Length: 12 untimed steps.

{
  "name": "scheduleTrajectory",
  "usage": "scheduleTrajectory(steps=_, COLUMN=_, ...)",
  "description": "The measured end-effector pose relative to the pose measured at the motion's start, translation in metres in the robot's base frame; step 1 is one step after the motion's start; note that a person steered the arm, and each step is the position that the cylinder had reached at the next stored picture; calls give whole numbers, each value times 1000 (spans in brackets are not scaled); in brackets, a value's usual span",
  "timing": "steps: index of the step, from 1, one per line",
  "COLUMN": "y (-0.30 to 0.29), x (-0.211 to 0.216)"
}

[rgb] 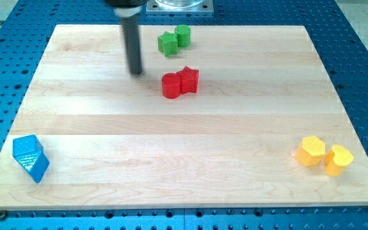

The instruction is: Move the blue cube to the bottom right of the green circle

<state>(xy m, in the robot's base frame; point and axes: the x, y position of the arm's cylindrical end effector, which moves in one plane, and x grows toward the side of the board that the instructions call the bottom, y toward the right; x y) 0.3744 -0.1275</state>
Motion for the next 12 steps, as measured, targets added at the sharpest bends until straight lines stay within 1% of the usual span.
scheduleTrajectory(steps=2, y=-32, x=220)
scheduleTrajectory(steps=3, y=-76, x=244)
scheduleTrajectory(steps=4, y=-81, x=234)
scheduleTrajectory(steps=5, y=-97, x=215)
scheduleTrajectory(steps=6, y=-129, x=230)
scheduleTrajectory(steps=7, y=-131, x=222)
scheduleTrajectory(steps=8, y=-115, x=197)
scheduleTrajectory(steps=9, y=-109, x=154)
scheduleTrajectory(steps=10, y=-112, x=180)
scheduleTrajectory(steps=11, y=-147, x=204)
scheduleTrajectory(steps=12, y=-155, x=165)
